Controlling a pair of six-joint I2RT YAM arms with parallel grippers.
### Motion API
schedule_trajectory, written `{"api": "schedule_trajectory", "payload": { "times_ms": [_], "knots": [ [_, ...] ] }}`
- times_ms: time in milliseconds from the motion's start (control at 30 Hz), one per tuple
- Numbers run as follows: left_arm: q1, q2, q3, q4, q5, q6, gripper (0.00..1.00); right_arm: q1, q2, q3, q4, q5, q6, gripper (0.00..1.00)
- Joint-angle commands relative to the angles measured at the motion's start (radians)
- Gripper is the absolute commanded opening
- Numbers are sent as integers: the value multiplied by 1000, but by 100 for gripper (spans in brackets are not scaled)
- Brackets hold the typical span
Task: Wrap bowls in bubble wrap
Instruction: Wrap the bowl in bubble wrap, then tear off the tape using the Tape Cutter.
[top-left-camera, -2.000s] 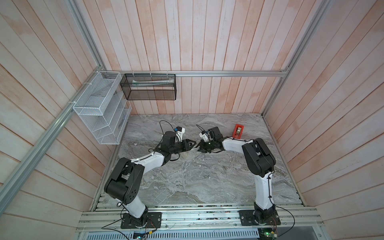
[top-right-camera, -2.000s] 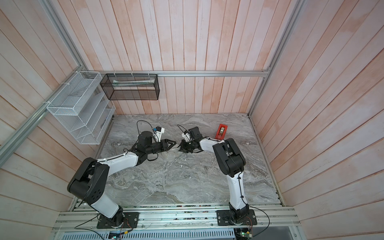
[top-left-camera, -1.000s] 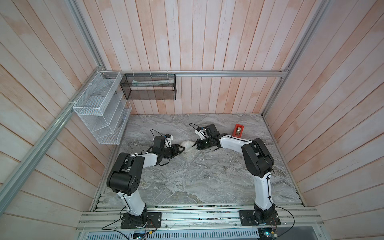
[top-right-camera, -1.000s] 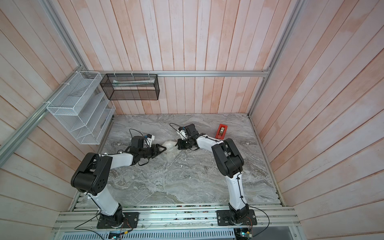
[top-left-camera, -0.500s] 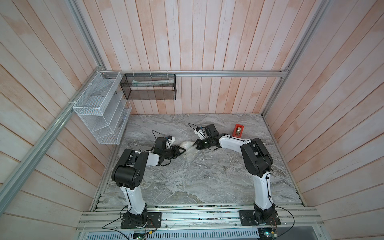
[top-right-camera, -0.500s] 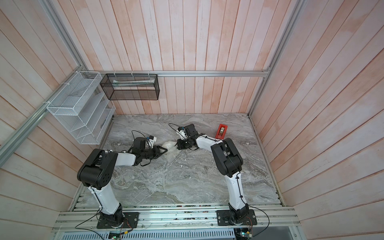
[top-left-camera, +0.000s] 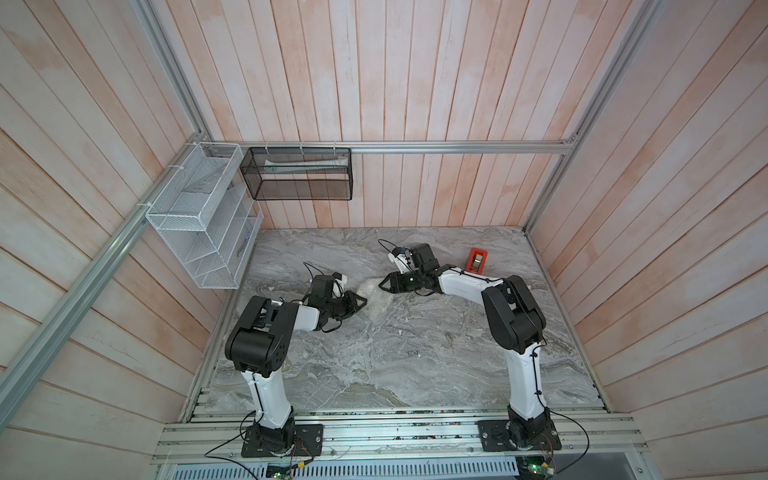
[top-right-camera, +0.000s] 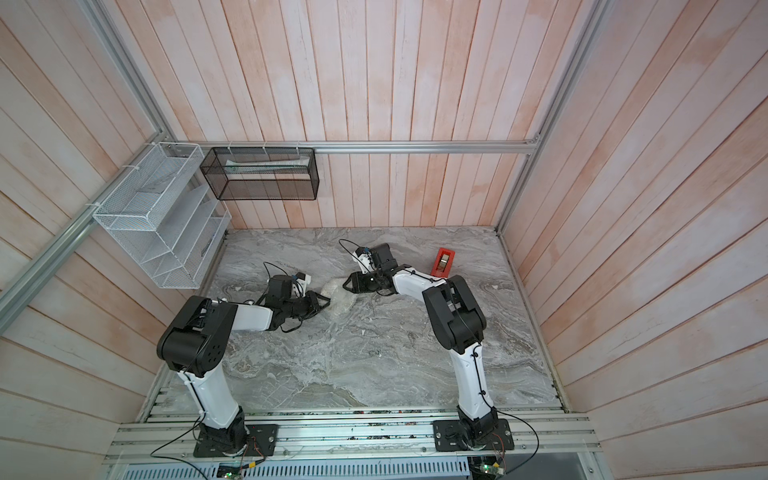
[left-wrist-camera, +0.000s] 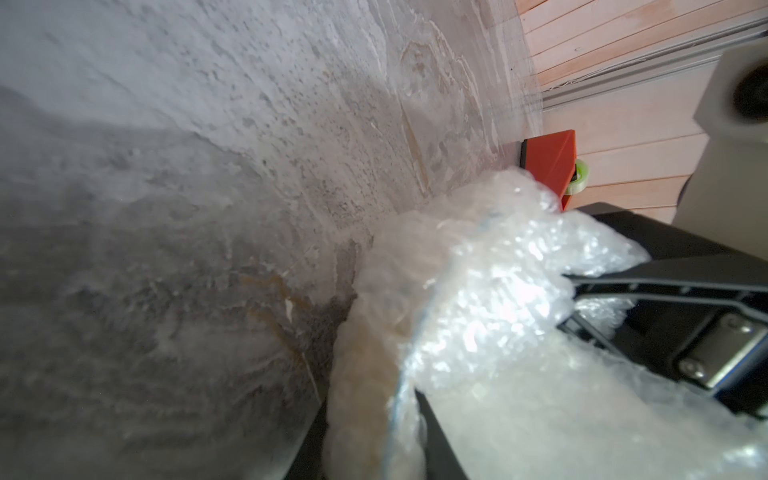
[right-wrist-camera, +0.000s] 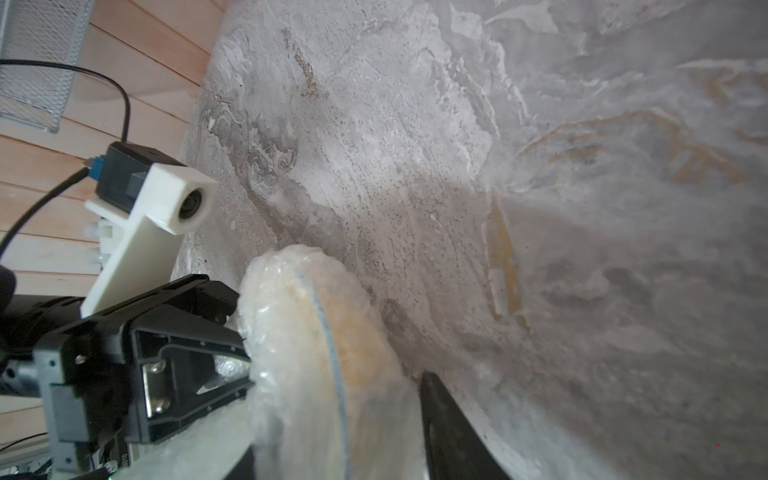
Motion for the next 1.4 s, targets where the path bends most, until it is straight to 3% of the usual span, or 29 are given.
{"api": "schedule_trajectory", "payload": {
  "times_ms": [0,200,333,500,600,767,933,1367],
  "knots": [
    [-7,-4,-10,-3,-27,-4,18,-50,-90,-52,75,-46,72,52],
    [-8,-54,-36,13,-63,-41,14,-112,-183,-127,108,-105,107,54],
    [-7,-129,-82,20,-131,-77,12,-165,-276,-208,118,-77,126,54],
    [-4,-282,-171,7,-273,-138,11,-266,-370,-279,18,90,147,53],
    [-3,-349,-167,-114,-365,-145,11,-335,-408,-303,-37,204,148,49],
    [-2,-378,-178,-196,-412,-155,11,-475,-392,-298,-70,218,176,38],
    [0,-367,-212,-177,-397,-184,11,-552,-347,-250,-91,227,165,35],
    [0,-390,-211,-258,-426,-226,11,-582,-284,-239,-108,183,192,33]
  ]
}}
